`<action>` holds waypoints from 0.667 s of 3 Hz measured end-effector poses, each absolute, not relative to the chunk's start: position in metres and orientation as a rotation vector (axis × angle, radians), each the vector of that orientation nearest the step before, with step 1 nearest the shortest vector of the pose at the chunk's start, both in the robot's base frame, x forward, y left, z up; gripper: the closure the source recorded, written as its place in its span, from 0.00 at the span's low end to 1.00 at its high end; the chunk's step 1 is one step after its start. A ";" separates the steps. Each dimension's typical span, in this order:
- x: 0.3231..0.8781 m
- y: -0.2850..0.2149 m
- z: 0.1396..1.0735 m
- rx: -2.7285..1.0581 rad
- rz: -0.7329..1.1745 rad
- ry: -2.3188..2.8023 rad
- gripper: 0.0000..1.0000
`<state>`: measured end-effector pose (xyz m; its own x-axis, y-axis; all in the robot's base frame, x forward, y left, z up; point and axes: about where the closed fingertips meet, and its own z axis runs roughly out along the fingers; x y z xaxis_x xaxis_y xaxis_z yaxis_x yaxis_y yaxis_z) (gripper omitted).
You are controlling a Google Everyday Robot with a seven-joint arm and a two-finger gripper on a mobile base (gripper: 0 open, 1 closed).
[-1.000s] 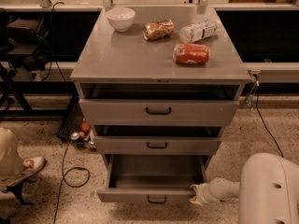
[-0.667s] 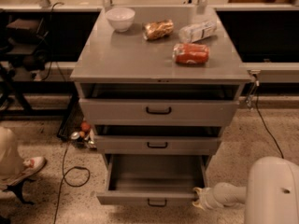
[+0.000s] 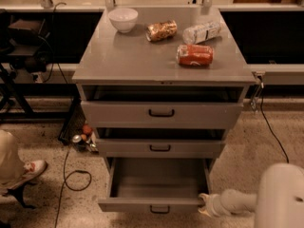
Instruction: Open bottom drawer
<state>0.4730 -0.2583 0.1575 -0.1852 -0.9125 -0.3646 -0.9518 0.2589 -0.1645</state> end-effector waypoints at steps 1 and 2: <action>0.473 -0.257 0.161 -1.697 0.139 2.150 1.00; 0.473 -0.257 0.161 -1.697 0.139 2.150 1.00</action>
Offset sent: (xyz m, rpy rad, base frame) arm -0.1801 -0.1108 -0.0190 0.1075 0.1787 -0.3944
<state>0.4726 -0.2571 0.1610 -0.1857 -0.9123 -0.3649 -0.9517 0.2594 -0.1640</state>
